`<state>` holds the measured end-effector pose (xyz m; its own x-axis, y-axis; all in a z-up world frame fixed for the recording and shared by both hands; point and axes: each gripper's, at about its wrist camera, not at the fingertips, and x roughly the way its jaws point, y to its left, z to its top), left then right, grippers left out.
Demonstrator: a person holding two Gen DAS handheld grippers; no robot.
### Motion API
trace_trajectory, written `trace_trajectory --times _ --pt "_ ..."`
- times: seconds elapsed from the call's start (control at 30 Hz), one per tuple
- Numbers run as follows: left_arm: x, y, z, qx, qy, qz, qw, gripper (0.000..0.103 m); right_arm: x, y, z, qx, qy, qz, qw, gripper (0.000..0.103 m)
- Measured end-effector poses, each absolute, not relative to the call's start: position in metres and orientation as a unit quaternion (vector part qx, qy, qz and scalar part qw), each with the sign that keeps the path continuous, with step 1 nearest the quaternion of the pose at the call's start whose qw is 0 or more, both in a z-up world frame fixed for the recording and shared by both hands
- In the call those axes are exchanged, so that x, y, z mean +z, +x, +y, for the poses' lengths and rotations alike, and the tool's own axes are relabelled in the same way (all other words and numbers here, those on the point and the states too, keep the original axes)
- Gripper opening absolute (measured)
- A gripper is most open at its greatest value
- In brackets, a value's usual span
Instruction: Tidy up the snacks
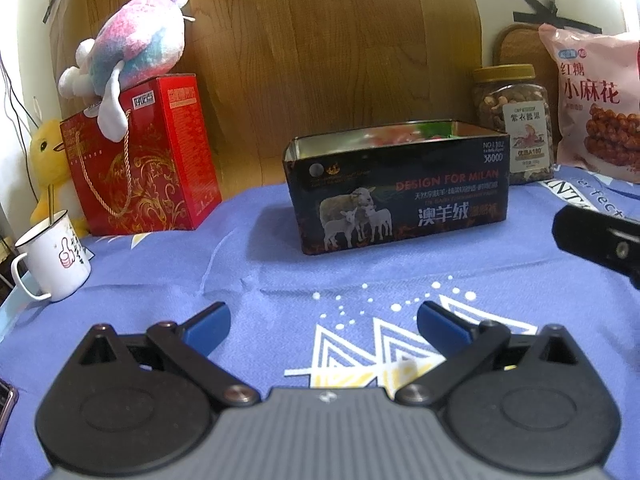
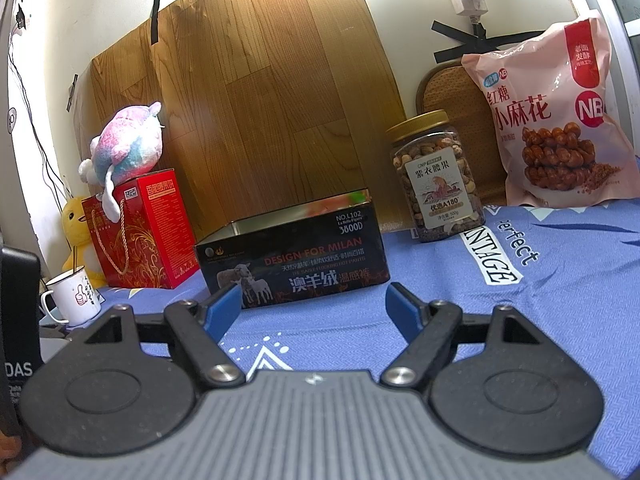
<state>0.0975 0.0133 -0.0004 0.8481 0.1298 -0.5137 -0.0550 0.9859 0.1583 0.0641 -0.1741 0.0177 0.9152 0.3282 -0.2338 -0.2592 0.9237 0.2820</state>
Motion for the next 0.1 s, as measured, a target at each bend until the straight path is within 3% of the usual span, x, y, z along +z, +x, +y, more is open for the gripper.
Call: trace_trajectory --times 0.1 --pt "-0.0004 0.0968 0.0109 0.043 0.074 0.269 0.959 0.103 0.0176 0.0641 -0.1741 0.151 0.124 0.140 0.971 0.081"
